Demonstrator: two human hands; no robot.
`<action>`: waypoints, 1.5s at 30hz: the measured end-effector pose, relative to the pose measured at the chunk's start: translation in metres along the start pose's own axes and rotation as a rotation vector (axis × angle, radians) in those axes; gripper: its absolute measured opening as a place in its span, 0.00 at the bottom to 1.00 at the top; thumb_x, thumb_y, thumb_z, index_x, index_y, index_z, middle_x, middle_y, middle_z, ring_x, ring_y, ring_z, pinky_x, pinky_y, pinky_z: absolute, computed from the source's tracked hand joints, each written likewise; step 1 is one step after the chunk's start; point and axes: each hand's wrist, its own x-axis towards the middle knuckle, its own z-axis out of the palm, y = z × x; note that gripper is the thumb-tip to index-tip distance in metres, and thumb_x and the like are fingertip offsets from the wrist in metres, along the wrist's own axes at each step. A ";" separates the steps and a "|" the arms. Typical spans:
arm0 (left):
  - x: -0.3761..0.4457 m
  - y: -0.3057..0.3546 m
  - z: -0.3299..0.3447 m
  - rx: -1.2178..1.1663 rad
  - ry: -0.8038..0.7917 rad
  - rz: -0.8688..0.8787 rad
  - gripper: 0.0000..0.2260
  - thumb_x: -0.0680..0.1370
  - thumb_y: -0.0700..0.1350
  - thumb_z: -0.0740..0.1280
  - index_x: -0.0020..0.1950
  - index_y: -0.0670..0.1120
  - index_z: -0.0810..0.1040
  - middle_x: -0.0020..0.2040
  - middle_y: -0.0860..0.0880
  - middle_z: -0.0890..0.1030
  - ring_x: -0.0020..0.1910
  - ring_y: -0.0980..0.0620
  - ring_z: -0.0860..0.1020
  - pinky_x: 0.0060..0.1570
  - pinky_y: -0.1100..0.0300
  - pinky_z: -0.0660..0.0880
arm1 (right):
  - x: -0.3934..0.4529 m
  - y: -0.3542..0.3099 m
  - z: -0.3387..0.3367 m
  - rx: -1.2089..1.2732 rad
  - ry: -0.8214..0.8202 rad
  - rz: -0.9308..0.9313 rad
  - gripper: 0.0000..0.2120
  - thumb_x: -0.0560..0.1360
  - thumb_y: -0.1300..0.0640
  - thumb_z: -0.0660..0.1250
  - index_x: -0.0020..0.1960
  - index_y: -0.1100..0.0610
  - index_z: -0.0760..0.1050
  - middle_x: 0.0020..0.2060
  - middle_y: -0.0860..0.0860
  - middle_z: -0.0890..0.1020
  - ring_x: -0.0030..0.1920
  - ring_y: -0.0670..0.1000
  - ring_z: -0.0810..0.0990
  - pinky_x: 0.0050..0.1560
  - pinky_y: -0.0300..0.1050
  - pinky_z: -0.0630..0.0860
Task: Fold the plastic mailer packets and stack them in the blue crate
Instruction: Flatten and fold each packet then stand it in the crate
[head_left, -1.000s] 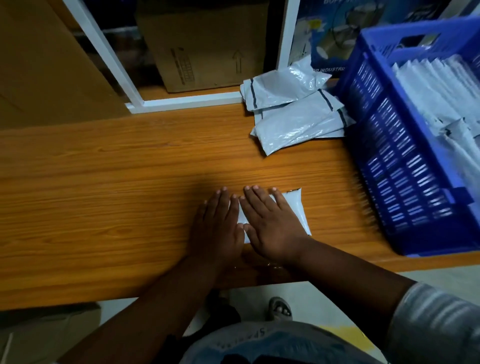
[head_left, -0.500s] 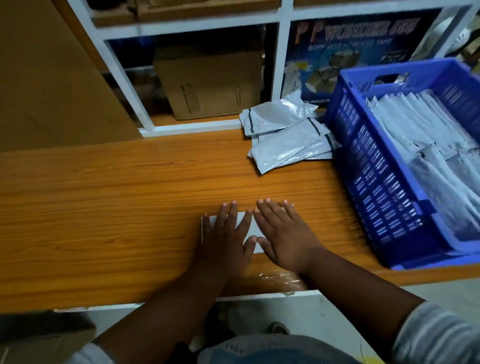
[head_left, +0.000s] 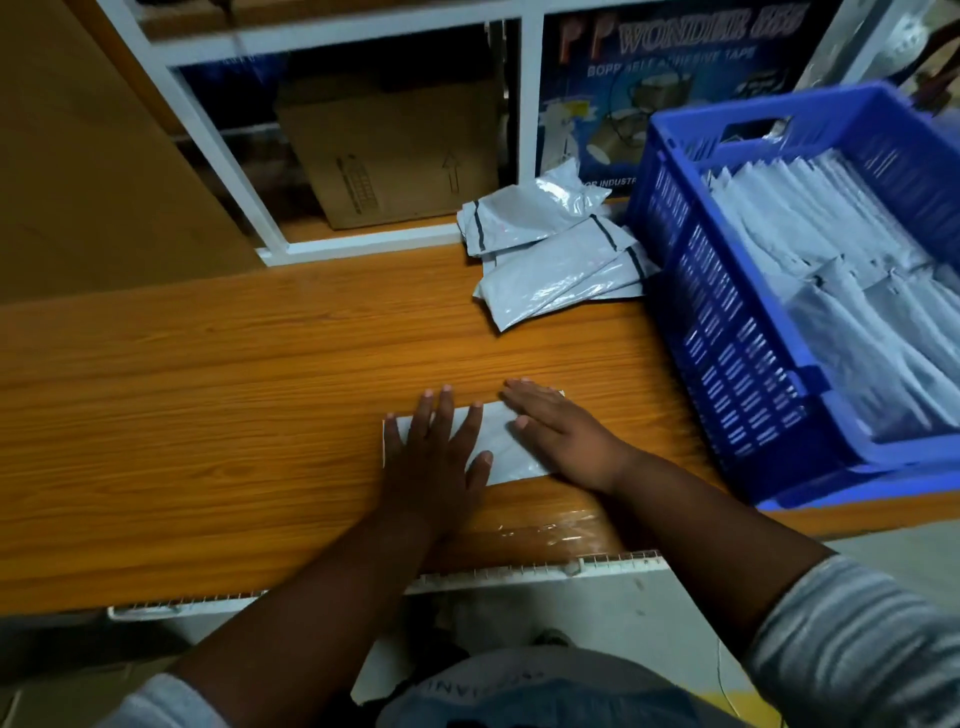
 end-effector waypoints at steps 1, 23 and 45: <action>0.000 0.001 -0.003 0.020 -0.003 0.005 0.32 0.84 0.66 0.48 0.87 0.55 0.55 0.87 0.43 0.53 0.86 0.38 0.50 0.77 0.25 0.50 | -0.004 -0.002 -0.001 -0.086 0.033 -0.003 0.29 0.87 0.40 0.55 0.85 0.49 0.62 0.85 0.48 0.59 0.86 0.48 0.51 0.85 0.58 0.46; -0.040 0.034 0.012 -0.061 0.009 0.067 0.34 0.83 0.60 0.51 0.87 0.46 0.58 0.87 0.41 0.57 0.85 0.37 0.57 0.77 0.27 0.60 | -0.039 -0.031 0.015 -0.753 -0.157 0.034 0.40 0.81 0.27 0.46 0.87 0.47 0.46 0.87 0.56 0.46 0.85 0.63 0.41 0.81 0.72 0.42; -0.088 -0.044 0.010 0.041 0.120 0.033 0.34 0.86 0.61 0.53 0.88 0.46 0.52 0.88 0.44 0.50 0.87 0.42 0.50 0.80 0.33 0.56 | -0.030 -0.067 0.077 -0.807 -0.106 -0.312 0.40 0.83 0.28 0.44 0.87 0.51 0.56 0.86 0.57 0.57 0.86 0.64 0.51 0.81 0.74 0.47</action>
